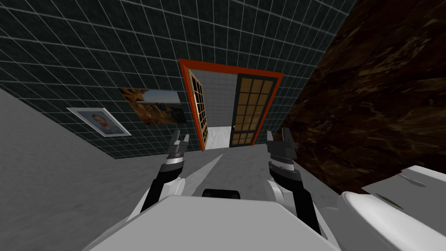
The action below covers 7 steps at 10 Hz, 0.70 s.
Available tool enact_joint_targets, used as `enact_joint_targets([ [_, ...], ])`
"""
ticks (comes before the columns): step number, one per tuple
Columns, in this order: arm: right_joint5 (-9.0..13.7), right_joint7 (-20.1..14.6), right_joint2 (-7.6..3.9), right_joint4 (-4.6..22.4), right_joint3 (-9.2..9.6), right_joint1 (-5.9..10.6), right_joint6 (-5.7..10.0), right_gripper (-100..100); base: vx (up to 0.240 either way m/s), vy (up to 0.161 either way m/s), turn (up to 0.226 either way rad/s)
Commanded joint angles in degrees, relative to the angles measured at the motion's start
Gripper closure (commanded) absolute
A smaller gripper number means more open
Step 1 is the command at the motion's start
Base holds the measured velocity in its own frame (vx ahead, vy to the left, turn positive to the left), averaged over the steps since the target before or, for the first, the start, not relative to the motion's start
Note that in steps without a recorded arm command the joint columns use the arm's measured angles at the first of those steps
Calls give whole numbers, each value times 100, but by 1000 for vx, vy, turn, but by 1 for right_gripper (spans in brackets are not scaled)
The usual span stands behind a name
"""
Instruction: Push the door open
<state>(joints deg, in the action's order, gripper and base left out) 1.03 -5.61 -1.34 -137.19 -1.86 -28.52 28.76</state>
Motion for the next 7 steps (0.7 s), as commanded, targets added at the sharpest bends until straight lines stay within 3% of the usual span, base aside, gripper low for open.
enact_joint_targets([
  [1, -48, 143, -41, 187, -17, 60, 42, -100, 51, -16, 2],
  [7, -200, 596, -142, 778, -71, 250, 175, -100, 103, -5, 4],
])
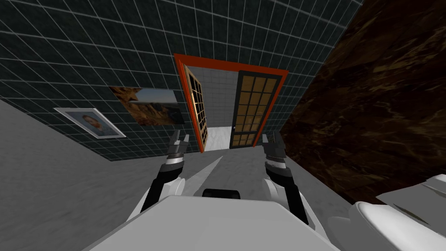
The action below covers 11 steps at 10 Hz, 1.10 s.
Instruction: Push the door open
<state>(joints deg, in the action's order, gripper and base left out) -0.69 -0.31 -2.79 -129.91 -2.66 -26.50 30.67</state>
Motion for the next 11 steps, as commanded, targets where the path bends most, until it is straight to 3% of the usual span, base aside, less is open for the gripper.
enact_joint_targets([
  [1, -75, 207, -24, 233, -8, 107, 25, -100, 88, -8, 4],
  [11, -423, 1243, -170, 1586, -131, 541, 330, -100, 106, -13, 5],
])
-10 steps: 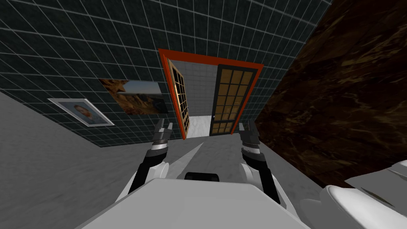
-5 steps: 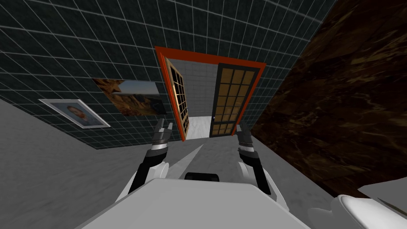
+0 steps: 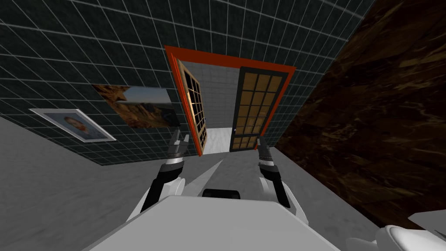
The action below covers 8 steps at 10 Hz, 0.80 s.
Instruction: Push the door open
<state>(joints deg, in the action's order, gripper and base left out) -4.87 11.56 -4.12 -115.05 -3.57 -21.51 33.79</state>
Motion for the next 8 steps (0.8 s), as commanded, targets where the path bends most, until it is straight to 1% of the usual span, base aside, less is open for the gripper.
enact_joint_targets([
  [1, -42, 167, -47, 244, -52, 88, 51, -100, 87, -11, 3],
  [8, -315, 978, -116, 1303, -148, 427, 289, -100, 99, -12, 5],
])
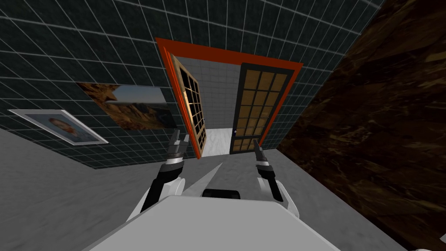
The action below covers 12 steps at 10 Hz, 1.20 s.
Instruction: Push the door open
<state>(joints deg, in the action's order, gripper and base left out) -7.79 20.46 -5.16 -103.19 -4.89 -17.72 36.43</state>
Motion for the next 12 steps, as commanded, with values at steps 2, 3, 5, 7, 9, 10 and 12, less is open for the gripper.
enact_joint_targets([
  [2, -104, 329, -29, 432, -45, 149, 96, -100, 98, -10, 6],
  [3, -145, 450, -37, 590, -60, 200, 132, -100, 102, -5, 4],
  [5, -228, 698, -49, 914, -89, 304, 205, -100, 102, -11, 6],
  [7, -311, 946, -61, 1234, -118, 408, 278, -100, 92, -15, 4],
  [9, -395, 1194, -72, 1562, -148, 512, 351, -100, 99, -12, 6],
  [10, -436, 1319, -76, 1724, -163, 564, 387, -100, 107, -20, 3],
  [12, -520, 1567, -83, 2048, -192, 668, 460, -100, 92, -19, 7],
])
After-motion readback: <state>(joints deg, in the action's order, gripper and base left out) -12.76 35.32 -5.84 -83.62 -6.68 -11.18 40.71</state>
